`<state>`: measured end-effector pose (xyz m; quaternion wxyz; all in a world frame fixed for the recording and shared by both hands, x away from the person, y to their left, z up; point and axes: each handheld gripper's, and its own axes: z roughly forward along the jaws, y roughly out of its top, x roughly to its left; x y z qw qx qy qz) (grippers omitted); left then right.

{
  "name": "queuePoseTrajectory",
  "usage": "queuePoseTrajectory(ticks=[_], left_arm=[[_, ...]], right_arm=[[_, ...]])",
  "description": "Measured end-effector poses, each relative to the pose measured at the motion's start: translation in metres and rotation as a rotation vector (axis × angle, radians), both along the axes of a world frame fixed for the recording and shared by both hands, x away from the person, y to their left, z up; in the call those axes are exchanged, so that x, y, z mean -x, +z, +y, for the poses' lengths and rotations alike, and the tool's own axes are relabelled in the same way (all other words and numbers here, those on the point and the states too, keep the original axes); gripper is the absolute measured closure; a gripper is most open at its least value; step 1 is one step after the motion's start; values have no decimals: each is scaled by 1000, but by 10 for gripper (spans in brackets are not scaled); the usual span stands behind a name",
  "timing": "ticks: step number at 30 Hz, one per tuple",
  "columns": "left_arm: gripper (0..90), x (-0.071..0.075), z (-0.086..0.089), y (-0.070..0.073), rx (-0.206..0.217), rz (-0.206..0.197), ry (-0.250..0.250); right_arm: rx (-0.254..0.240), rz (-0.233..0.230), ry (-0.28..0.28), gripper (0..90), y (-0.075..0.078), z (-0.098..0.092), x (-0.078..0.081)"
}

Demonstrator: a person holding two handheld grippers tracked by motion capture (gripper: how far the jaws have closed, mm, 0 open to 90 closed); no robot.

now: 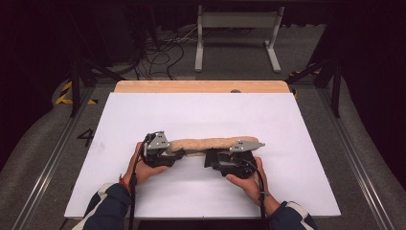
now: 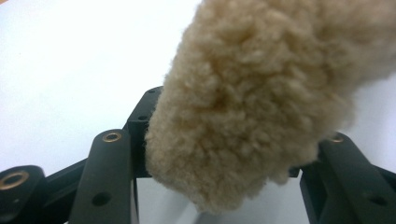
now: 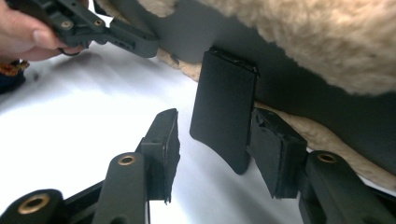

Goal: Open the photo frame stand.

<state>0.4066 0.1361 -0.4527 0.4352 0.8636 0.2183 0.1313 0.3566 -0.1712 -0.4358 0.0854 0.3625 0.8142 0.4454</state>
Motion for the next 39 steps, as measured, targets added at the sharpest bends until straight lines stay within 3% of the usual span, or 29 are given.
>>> queuePoseTrajectory(ticks=[4,6,11,14,25,29,30,32,34,39], left_arm=[[472,0,1,1,3,2,0],[467,1,2,1,-5,9,-11],[446,3,3,3,-16,12,-16],[431,4,5,4,-15,16,-22],[351,16,15,14,4,1,-21],[314,21,19,19,44,-13,-21],[307,22,18,21,42,-24,-23],[298,23,18,21,48,-22,-25],[282,23,16,22,41,-25,-24],[280,26,17,26,65,-26,-24]], right_arm=[[18,-32,13,530,3,-4,6],[54,-74,29,567,8,-9,13],[52,-118,28,616,18,-20,21],[60,-160,11,691,27,-33,27],[29,-145,-47,785,29,-67,32],[48,-156,-72,771,29,-78,36],[86,-188,-87,746,29,-83,38],[101,-203,-93,732,29,-85,38],[148,-246,-120,701,29,-90,39],[93,-247,-156,680,32,-102,38]])
